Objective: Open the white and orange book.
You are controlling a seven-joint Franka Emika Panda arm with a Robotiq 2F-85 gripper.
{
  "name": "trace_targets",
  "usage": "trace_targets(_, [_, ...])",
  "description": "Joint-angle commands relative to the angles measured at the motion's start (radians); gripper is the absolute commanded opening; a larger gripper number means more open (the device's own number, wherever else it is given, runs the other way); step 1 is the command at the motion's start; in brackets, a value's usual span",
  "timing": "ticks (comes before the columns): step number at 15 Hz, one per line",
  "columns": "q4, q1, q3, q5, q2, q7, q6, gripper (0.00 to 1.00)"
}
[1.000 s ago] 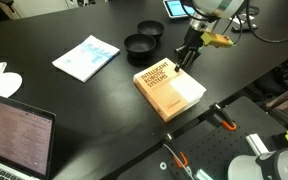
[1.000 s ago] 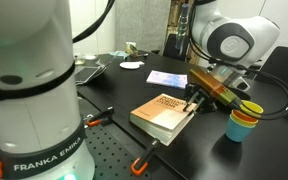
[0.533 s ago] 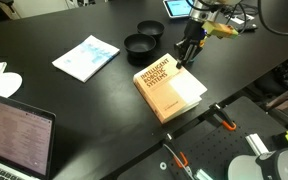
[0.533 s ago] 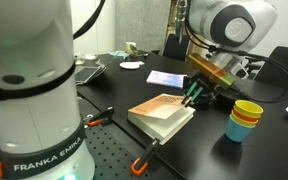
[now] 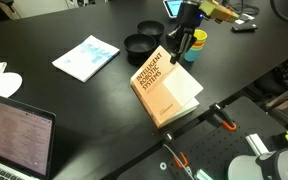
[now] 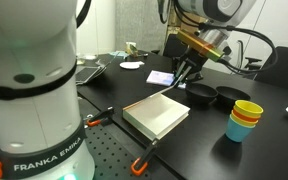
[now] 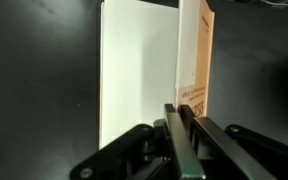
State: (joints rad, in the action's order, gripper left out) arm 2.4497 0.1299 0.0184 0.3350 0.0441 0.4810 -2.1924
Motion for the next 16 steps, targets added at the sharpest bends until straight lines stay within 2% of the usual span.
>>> trace_targets(1, [0.064,-0.065,-0.019,-0.015,-0.087,-0.034,0.045,0.13])
trace_targets(12, [0.286,-0.276,-0.112,0.014,-0.351,-0.019,-0.05,0.12])
trace_targets(14, [0.319,-0.325,-0.117,0.049,-0.393,-0.001,-0.092,0.12])
trace_targets(16, [0.341,-0.383,-0.099,0.136,-0.426,0.034,-0.119,0.12])
